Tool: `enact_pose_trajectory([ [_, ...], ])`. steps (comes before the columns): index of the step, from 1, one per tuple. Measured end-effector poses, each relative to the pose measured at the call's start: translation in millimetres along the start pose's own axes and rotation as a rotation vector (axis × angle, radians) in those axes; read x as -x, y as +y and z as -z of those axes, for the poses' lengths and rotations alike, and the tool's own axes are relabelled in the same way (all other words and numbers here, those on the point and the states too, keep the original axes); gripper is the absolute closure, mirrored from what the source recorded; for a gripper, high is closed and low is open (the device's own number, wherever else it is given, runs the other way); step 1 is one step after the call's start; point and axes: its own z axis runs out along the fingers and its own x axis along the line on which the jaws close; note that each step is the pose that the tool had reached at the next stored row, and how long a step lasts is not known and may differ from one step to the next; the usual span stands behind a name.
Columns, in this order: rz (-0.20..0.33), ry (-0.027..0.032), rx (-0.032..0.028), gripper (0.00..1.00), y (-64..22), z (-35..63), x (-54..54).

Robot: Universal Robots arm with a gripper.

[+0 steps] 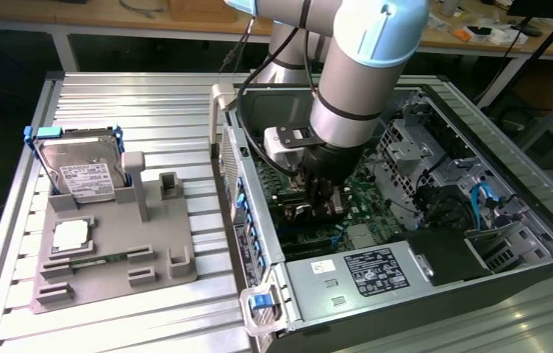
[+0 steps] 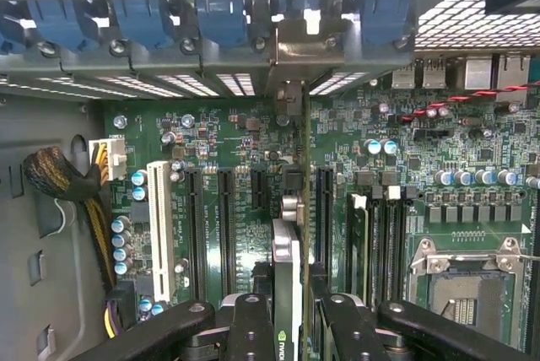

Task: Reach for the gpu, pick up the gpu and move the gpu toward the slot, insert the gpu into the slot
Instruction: 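Insert the gpu into the slot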

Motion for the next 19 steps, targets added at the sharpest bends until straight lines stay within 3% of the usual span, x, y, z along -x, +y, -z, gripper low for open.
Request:
enact_pose_trajectory([
  [5,0.000,0.0007,0.0001,0.73,1.0,-6.9,-0.1],
  [14,0.000,-0.0005,-0.0007,0.72,1.2,-8.1,0.1],
  [15,0.000,0.0012,-0.0004,0.65,1.1,-5.8,0.1],
  [16,0.000,0.0053,-0.0037,0.65,0.5,8.3,1.7],
  [18,0.000,0.0055,-0.0077,0.65,0.1,20.5,3.3],
  [19,0.000,0.0054,-0.0089,0.74,0.1,21.8,3.7],
])
